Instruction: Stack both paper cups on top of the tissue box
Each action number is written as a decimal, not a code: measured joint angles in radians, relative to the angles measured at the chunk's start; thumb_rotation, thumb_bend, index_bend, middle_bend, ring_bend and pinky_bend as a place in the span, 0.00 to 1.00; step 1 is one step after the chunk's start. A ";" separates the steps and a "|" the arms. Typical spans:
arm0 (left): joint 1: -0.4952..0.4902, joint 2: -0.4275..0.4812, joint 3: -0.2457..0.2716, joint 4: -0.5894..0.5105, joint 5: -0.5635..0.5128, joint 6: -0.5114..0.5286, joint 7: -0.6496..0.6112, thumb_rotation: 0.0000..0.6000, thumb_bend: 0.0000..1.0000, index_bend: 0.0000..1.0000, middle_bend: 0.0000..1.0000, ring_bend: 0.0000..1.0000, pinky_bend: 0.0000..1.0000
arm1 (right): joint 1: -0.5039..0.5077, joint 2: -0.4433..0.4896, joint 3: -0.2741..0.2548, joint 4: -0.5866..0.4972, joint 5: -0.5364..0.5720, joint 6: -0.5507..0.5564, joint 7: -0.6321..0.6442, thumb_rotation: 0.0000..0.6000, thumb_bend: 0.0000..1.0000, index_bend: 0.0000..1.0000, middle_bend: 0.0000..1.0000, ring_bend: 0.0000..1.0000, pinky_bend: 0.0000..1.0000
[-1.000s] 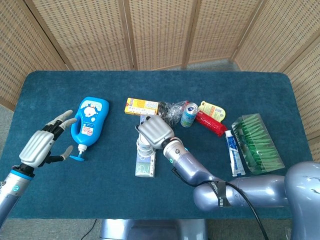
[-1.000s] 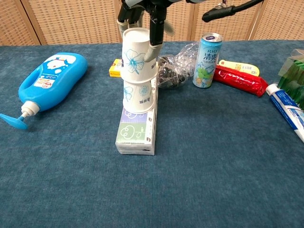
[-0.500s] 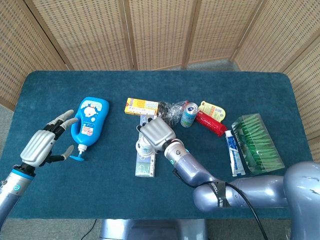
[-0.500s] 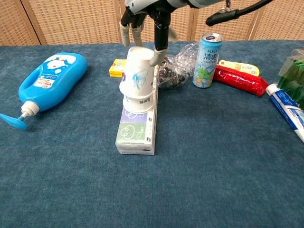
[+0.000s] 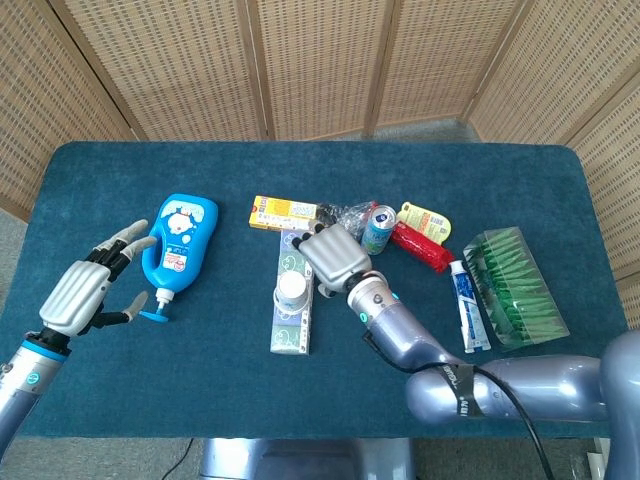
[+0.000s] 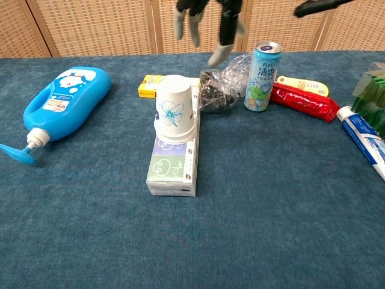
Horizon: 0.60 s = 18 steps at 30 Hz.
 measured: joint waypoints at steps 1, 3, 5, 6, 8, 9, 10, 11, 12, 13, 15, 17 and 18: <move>0.001 0.001 0.000 -0.003 -0.001 0.001 0.004 1.00 0.48 0.11 0.00 0.00 0.13 | -0.009 0.007 -0.001 -0.003 -0.009 0.004 0.006 1.00 0.28 0.23 0.33 0.13 0.61; 0.003 0.005 0.000 -0.011 -0.003 0.003 0.013 1.00 0.48 0.11 0.00 0.00 0.13 | -0.030 0.023 -0.002 -0.008 -0.033 0.014 0.022 1.00 0.28 0.23 0.33 0.12 0.60; 0.004 0.009 0.001 -0.019 -0.005 0.003 0.020 1.00 0.48 0.11 0.00 0.00 0.13 | -0.056 0.037 -0.003 -0.011 -0.063 0.028 0.042 1.00 0.28 0.22 0.33 0.12 0.59; 0.005 0.010 0.001 -0.022 -0.006 0.003 0.024 1.00 0.48 0.11 0.00 0.00 0.13 | -0.069 0.044 -0.003 -0.012 -0.078 0.034 0.052 1.00 0.28 0.22 0.33 0.11 0.59; 0.008 0.013 0.002 -0.029 -0.007 0.005 0.031 1.00 0.48 0.11 0.00 0.00 0.12 | -0.102 0.059 -0.002 -0.012 -0.115 0.048 0.080 1.00 0.29 0.21 0.33 0.11 0.58; 0.009 0.014 0.003 -0.032 -0.007 0.006 0.034 1.00 0.48 0.11 0.00 0.00 0.12 | -0.117 0.065 -0.002 -0.011 -0.132 0.055 0.093 1.00 0.29 0.21 0.33 0.10 0.57; 0.010 0.015 0.003 -0.034 -0.008 0.007 0.037 1.00 0.48 0.11 0.00 0.00 0.12 | -0.133 0.072 -0.002 -0.011 -0.149 0.061 0.106 1.00 0.29 0.20 0.33 0.10 0.57; 0.011 0.016 0.003 -0.037 -0.008 0.008 0.040 1.00 0.48 0.11 0.00 0.00 0.12 | -0.154 0.080 -0.001 -0.009 -0.171 0.069 0.126 1.00 0.29 0.20 0.33 0.10 0.56; 0.012 0.017 0.004 -0.038 -0.009 0.008 0.043 1.00 0.48 0.11 0.00 0.00 0.12 | -0.168 0.085 0.000 -0.007 -0.189 0.074 0.142 1.00 0.29 0.20 0.33 0.10 0.55; 0.013 0.017 0.004 -0.041 -0.010 0.009 0.045 1.00 0.48 0.11 0.00 0.00 0.12 | -0.182 0.090 0.001 -0.004 -0.208 0.080 0.158 1.00 0.29 0.20 0.33 0.09 0.54; 0.015 0.020 0.005 -0.044 -0.012 0.010 0.051 1.00 0.48 0.11 0.00 0.00 0.12 | -0.220 0.100 0.002 0.006 -0.256 0.094 0.195 1.00 0.30 0.19 0.32 0.08 0.52; 0.018 0.023 0.005 -0.049 -0.014 0.011 0.055 1.00 0.48 0.11 0.00 0.00 0.12 | -0.262 0.109 0.004 0.018 -0.306 0.109 0.237 1.00 0.30 0.18 0.31 0.07 0.49; 0.019 0.024 0.005 -0.050 -0.015 0.012 0.057 1.00 0.48 0.11 0.00 0.00 0.12 | -0.281 0.112 0.004 0.025 -0.327 0.116 0.255 1.00 0.30 0.17 0.30 0.06 0.48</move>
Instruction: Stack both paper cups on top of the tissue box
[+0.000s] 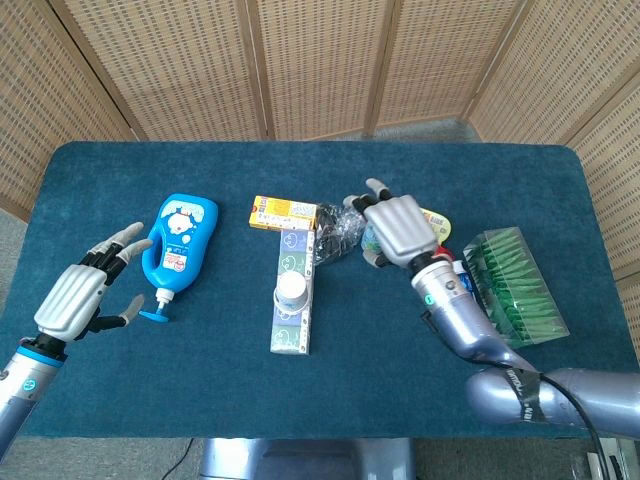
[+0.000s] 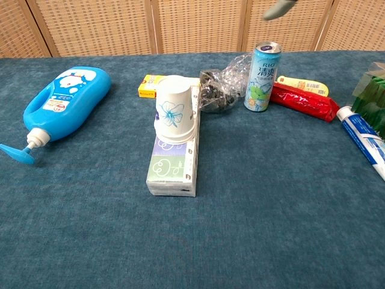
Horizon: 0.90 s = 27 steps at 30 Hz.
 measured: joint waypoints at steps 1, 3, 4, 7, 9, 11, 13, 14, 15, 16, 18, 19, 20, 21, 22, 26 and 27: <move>0.001 0.001 0.000 -0.001 -0.001 0.001 0.002 1.00 0.48 0.11 0.00 0.00 0.12 | -0.019 0.003 0.001 0.007 -0.021 0.006 0.018 1.00 0.30 0.16 0.29 0.05 0.47; 0.004 0.004 0.000 -0.005 -0.003 0.005 0.007 1.00 0.48 0.11 0.00 0.00 0.12 | -0.062 0.009 0.002 0.025 -0.066 0.022 0.059 1.00 0.30 0.12 0.26 0.02 0.43; 0.005 0.005 0.000 -0.007 -0.004 0.006 0.008 1.00 0.48 0.11 0.00 0.00 0.12 | -0.080 0.011 0.002 0.033 -0.085 0.029 0.075 1.00 0.30 0.11 0.25 0.02 0.42; 0.009 0.006 0.000 -0.008 -0.009 0.007 0.012 1.00 0.48 0.11 0.00 0.00 0.11 | -0.135 0.016 0.000 0.061 -0.137 0.048 0.114 1.00 0.31 0.08 0.23 0.00 0.36; 0.011 0.006 0.000 -0.008 -0.013 0.007 0.016 1.00 0.48 0.11 0.00 0.00 0.11 | -0.168 0.019 -0.002 0.075 -0.160 0.059 0.134 1.00 0.32 0.06 0.20 0.00 0.32; 0.013 0.005 0.001 -0.006 -0.018 0.007 0.020 1.00 0.48 0.11 0.00 0.00 0.11 | -0.199 0.021 -0.004 0.085 -0.177 0.068 0.147 1.00 0.32 0.03 0.17 0.00 0.27; 0.015 0.004 0.000 -0.005 -0.022 0.008 0.028 1.00 0.48 0.11 0.00 0.00 0.10 | -0.224 0.021 -0.007 0.092 -0.188 0.077 0.154 1.00 0.32 0.02 0.15 0.00 0.23; 0.016 0.003 0.000 -0.004 -0.024 0.011 0.035 1.00 0.48 0.11 0.00 0.00 0.10 | -0.241 0.021 -0.010 0.095 -0.197 0.085 0.159 1.00 0.32 0.01 0.14 0.00 0.21; 0.018 0.002 0.000 -0.004 -0.026 0.013 0.041 1.00 0.48 0.11 0.00 0.00 0.10 | -0.254 0.021 -0.012 0.097 -0.203 0.090 0.162 1.00 0.32 0.00 0.13 0.00 0.20; 0.021 0.001 0.001 -0.004 -0.027 0.016 0.045 1.00 0.48 0.11 0.00 0.00 0.10 | -0.267 0.020 -0.014 0.099 -0.209 0.096 0.164 1.00 0.32 0.00 0.12 0.00 0.19; 0.028 0.000 0.004 -0.005 -0.027 0.023 0.049 1.00 0.48 0.11 0.00 0.00 0.09 | -0.298 0.020 -0.020 0.103 -0.223 0.112 0.170 1.00 0.32 0.00 0.10 0.00 0.17; 0.031 0.000 0.005 -0.005 -0.026 0.026 0.051 1.00 0.48 0.11 0.00 0.00 0.09 | -0.311 0.020 -0.022 0.104 -0.230 0.120 0.173 1.00 0.32 0.00 0.09 0.00 0.16; 0.036 0.001 0.007 -0.006 -0.025 0.030 0.055 1.00 0.48 0.11 0.00 0.00 0.08 | -0.330 0.020 -0.024 0.105 -0.239 0.132 0.179 1.00 0.32 0.00 0.09 0.00 0.16; 0.039 0.001 0.009 -0.006 -0.024 0.035 0.059 1.00 0.48 0.11 0.00 0.00 0.08 | -0.344 0.020 -0.025 0.106 -0.247 0.141 0.184 1.00 0.32 0.00 0.08 0.00 0.15; 0.043 0.001 0.010 -0.006 -0.023 0.040 0.061 1.00 0.48 0.11 0.00 0.00 0.08 | -0.358 0.019 -0.027 0.107 -0.256 0.150 0.189 1.00 0.32 0.00 0.08 0.00 0.15; 0.070 0.003 0.020 -0.007 -0.014 0.074 0.065 1.00 0.48 0.11 0.00 0.00 0.07 | -0.428 0.019 -0.038 0.111 -0.297 0.203 0.205 1.00 0.32 0.00 0.08 0.00 0.12; 0.077 0.003 0.023 -0.006 -0.011 0.083 0.064 1.00 0.48 0.11 0.00 0.00 0.07 | -0.443 0.018 -0.040 0.113 -0.305 0.215 0.208 1.00 0.32 0.00 0.08 0.00 0.12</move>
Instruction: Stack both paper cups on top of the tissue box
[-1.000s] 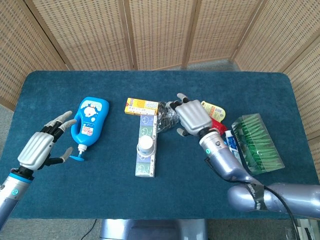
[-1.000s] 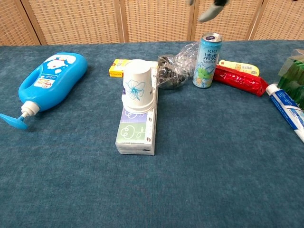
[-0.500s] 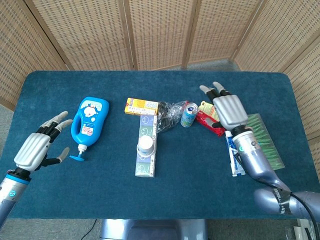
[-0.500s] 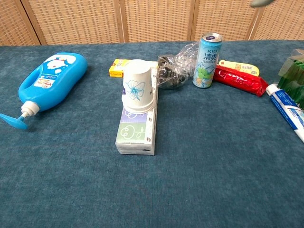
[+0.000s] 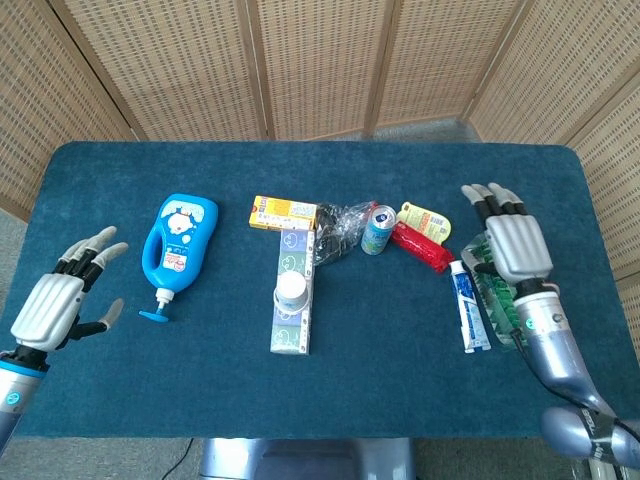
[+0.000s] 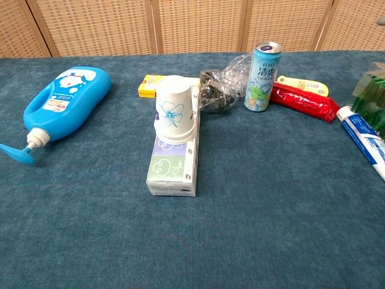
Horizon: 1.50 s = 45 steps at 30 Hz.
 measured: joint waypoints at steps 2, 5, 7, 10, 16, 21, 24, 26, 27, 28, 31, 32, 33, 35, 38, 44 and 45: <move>0.017 0.000 0.007 0.002 0.007 0.020 0.000 1.00 0.48 0.10 0.00 0.00 0.07 | -0.035 -0.003 -0.005 0.003 -0.021 0.028 0.006 1.00 0.32 0.00 0.08 0.00 0.12; 0.044 0.000 0.022 0.005 0.018 0.046 -0.002 1.00 0.48 0.10 0.00 0.00 0.07 | -0.084 -0.009 -0.016 0.009 -0.054 0.065 0.011 1.00 0.32 0.00 0.08 0.00 0.11; 0.060 0.000 0.032 0.007 0.023 0.058 -0.005 1.00 0.48 0.10 0.00 0.00 0.06 | -0.112 -0.012 -0.023 0.012 -0.074 0.082 0.013 1.00 0.31 0.00 0.08 0.00 0.11; 0.086 0.001 0.046 0.012 0.031 0.081 -0.008 1.00 0.48 0.10 0.00 0.00 0.06 | -0.158 -0.017 -0.036 0.017 -0.103 0.111 0.019 1.00 0.32 0.00 0.08 0.00 0.11; 0.148 0.000 0.078 0.023 0.050 0.141 -0.007 1.00 0.48 0.10 0.00 0.00 0.05 | -0.251 -0.032 -0.064 0.029 -0.159 0.167 0.025 1.00 0.31 0.00 0.08 0.00 0.10; 0.194 -0.002 0.099 0.038 0.058 0.180 -0.008 1.00 0.48 0.10 0.00 0.00 0.04 | -0.316 -0.050 -0.080 0.040 -0.186 0.192 0.024 1.00 0.31 0.00 0.08 0.00 0.08; 0.219 -0.005 0.112 0.046 0.064 0.197 -0.013 1.00 0.48 0.10 0.00 0.00 0.04 | -0.346 -0.057 -0.082 0.048 -0.196 0.202 0.025 1.00 0.31 0.00 0.07 0.00 0.08; 0.235 -0.008 0.121 0.050 0.069 0.205 -0.022 1.00 0.48 0.10 0.00 0.00 0.04 | -0.364 -0.061 -0.081 0.055 -0.207 0.206 0.034 1.00 0.31 0.00 0.07 0.00 0.08; 0.239 -0.009 0.123 0.050 0.070 0.206 -0.024 1.00 0.48 0.10 0.00 0.00 0.04 | -0.371 -0.062 -0.080 0.058 -0.213 0.207 0.040 1.00 0.31 0.00 0.07 0.00 0.08; 0.242 -0.009 0.125 0.050 0.071 0.208 -0.028 1.00 0.48 0.10 0.00 0.00 0.04 | -0.376 -0.062 -0.079 0.060 -0.219 0.208 0.045 1.00 0.31 0.00 0.07 0.00 0.08; 0.246 -0.005 0.124 0.046 0.080 0.213 -0.027 1.00 0.48 0.10 0.00 0.00 0.04 | -0.392 -0.062 -0.072 0.070 -0.242 0.211 0.058 1.00 0.31 0.00 0.07 0.00 0.08; 0.247 -0.002 0.123 0.043 0.083 0.216 -0.022 1.00 0.48 0.10 0.00 0.00 0.04 | -0.398 -0.061 -0.068 0.073 -0.249 0.213 0.059 1.00 0.31 0.00 0.07 0.00 0.08; 0.247 0.000 0.121 0.040 0.085 0.218 -0.018 1.00 0.48 0.10 0.00 0.00 0.04 | -0.403 -0.061 -0.064 0.074 -0.253 0.213 0.061 1.00 0.31 0.00 0.07 0.00 0.08; 0.247 0.004 0.116 0.031 0.089 0.218 -0.010 1.00 0.48 0.10 0.00 0.00 0.04 | -0.410 -0.062 -0.056 0.077 -0.258 0.208 0.065 1.00 0.31 0.00 0.07 0.00 0.08; 0.244 0.004 0.111 0.028 0.088 0.211 -0.008 1.00 0.48 0.09 0.00 0.00 0.04 | -0.416 -0.066 -0.046 0.082 -0.261 0.197 0.067 1.00 0.31 0.00 0.07 0.00 0.08; 0.238 -0.006 0.102 0.038 0.077 0.189 -0.016 1.00 0.48 0.09 0.00 0.00 0.04 | -0.425 -0.078 -0.023 0.087 -0.265 0.182 0.060 1.00 0.31 0.00 0.07 0.00 0.08; 0.237 -0.007 0.100 0.040 0.076 0.188 -0.017 1.00 0.48 0.09 0.00 0.00 0.04 | -0.425 -0.079 -0.021 0.086 -0.265 0.179 0.056 1.00 0.31 0.00 0.07 0.00 0.08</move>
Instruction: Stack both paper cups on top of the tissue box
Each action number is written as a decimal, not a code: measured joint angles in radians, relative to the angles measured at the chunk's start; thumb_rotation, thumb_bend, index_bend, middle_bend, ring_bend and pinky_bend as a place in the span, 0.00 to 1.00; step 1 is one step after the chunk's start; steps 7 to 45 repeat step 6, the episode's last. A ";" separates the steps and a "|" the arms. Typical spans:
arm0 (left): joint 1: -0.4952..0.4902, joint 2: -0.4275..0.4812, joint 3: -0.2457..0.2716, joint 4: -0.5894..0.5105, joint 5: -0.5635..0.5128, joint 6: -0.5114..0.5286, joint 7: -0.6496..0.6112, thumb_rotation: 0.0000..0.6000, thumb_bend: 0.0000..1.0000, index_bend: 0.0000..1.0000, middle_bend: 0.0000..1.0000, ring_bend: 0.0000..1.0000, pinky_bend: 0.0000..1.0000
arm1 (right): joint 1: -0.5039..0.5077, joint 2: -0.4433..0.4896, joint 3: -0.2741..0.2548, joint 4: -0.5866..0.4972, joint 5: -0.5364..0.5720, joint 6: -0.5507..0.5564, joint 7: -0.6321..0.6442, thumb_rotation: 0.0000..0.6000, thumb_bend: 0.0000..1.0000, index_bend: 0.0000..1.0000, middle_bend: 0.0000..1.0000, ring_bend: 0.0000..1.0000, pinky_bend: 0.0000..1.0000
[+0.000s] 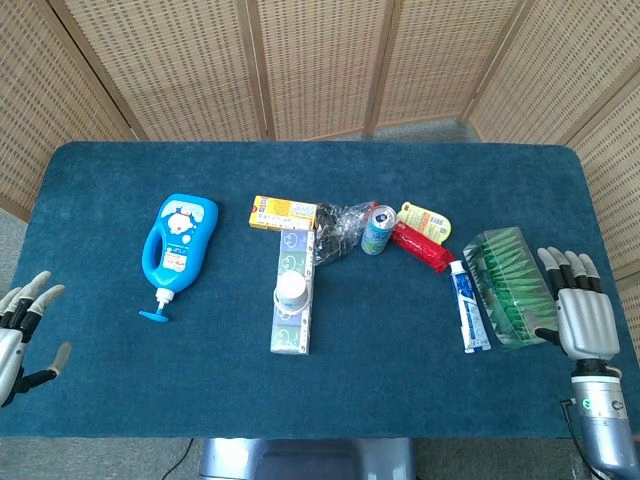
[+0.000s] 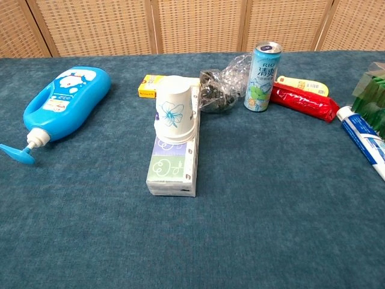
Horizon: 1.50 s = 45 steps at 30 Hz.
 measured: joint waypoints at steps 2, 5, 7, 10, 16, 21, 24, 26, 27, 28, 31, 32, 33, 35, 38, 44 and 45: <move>-0.002 -0.003 -0.003 0.003 -0.001 -0.005 -0.001 1.00 0.48 0.09 0.00 0.00 0.04 | -0.001 0.000 0.006 -0.003 0.000 -0.007 -0.009 1.00 0.31 0.00 0.07 0.00 0.08; -0.005 -0.008 -0.005 0.006 -0.005 -0.014 -0.001 1.00 0.48 0.09 0.00 0.00 0.04 | -0.004 0.002 0.016 -0.008 -0.001 -0.014 -0.018 1.00 0.31 0.00 0.07 0.00 0.08; -0.006 -0.010 -0.006 0.007 -0.007 -0.017 -0.002 1.00 0.48 0.09 0.00 0.00 0.04 | -0.005 0.003 0.019 -0.009 -0.001 -0.016 -0.019 1.00 0.31 0.00 0.07 0.00 0.08; -0.006 -0.010 -0.006 0.007 -0.007 -0.017 -0.002 1.00 0.48 0.09 0.00 0.00 0.04 | -0.005 0.003 0.019 -0.009 -0.001 -0.016 -0.019 1.00 0.31 0.00 0.07 0.00 0.08; -0.006 -0.010 -0.006 0.007 -0.007 -0.017 -0.002 1.00 0.48 0.09 0.00 0.00 0.04 | -0.005 0.003 0.019 -0.009 -0.001 -0.016 -0.019 1.00 0.31 0.00 0.07 0.00 0.08; -0.006 -0.010 -0.006 0.007 -0.007 -0.017 -0.002 1.00 0.48 0.09 0.00 0.00 0.04 | -0.005 0.003 0.019 -0.009 -0.001 -0.016 -0.019 1.00 0.31 0.00 0.07 0.00 0.08; -0.006 -0.010 -0.006 0.007 -0.007 -0.017 -0.002 1.00 0.48 0.09 0.00 0.00 0.04 | -0.005 0.003 0.019 -0.009 -0.001 -0.016 -0.019 1.00 0.31 0.00 0.07 0.00 0.08; -0.006 -0.010 -0.006 0.007 -0.007 -0.017 -0.002 1.00 0.48 0.09 0.00 0.00 0.04 | -0.005 0.003 0.019 -0.009 -0.001 -0.016 -0.019 1.00 0.31 0.00 0.07 0.00 0.08; -0.006 -0.010 -0.006 0.007 -0.007 -0.017 -0.002 1.00 0.48 0.09 0.00 0.00 0.04 | -0.005 0.003 0.019 -0.009 -0.001 -0.016 -0.019 1.00 0.31 0.00 0.07 0.00 0.08; -0.006 -0.010 -0.006 0.007 -0.007 -0.017 -0.002 1.00 0.48 0.09 0.00 0.00 0.04 | -0.005 0.003 0.019 -0.009 -0.001 -0.016 -0.019 1.00 0.31 0.00 0.07 0.00 0.08; -0.006 -0.010 -0.006 0.007 -0.007 -0.017 -0.002 1.00 0.48 0.09 0.00 0.00 0.04 | -0.005 0.003 0.019 -0.009 -0.001 -0.016 -0.019 1.00 0.31 0.00 0.07 0.00 0.08; -0.006 -0.010 -0.006 0.007 -0.007 -0.017 -0.002 1.00 0.48 0.09 0.00 0.00 0.04 | -0.005 0.003 0.019 -0.009 -0.001 -0.016 -0.019 1.00 0.31 0.00 0.07 0.00 0.08; -0.006 -0.010 -0.006 0.007 -0.007 -0.017 -0.002 1.00 0.48 0.09 0.00 0.00 0.04 | -0.005 0.003 0.019 -0.009 -0.001 -0.016 -0.019 1.00 0.31 0.00 0.07 0.00 0.08; -0.006 -0.010 -0.006 0.007 -0.007 -0.017 -0.002 1.00 0.48 0.09 0.00 0.00 0.04 | -0.005 0.003 0.019 -0.009 -0.001 -0.016 -0.019 1.00 0.31 0.00 0.07 0.00 0.08; -0.006 -0.010 -0.006 0.007 -0.007 -0.017 -0.002 1.00 0.48 0.09 0.00 0.00 0.04 | -0.005 0.003 0.019 -0.009 -0.001 -0.016 -0.019 1.00 0.31 0.00 0.07 0.00 0.08; -0.006 -0.010 -0.006 0.007 -0.007 -0.017 -0.002 1.00 0.48 0.09 0.00 0.00 0.04 | -0.005 0.003 0.019 -0.009 -0.001 -0.016 -0.019 1.00 0.31 0.00 0.07 0.00 0.08; -0.006 -0.010 -0.006 0.007 -0.007 -0.017 -0.002 1.00 0.48 0.09 0.00 0.00 0.04 | -0.005 0.003 0.019 -0.009 -0.001 -0.016 -0.019 1.00 0.31 0.00 0.07 0.00 0.08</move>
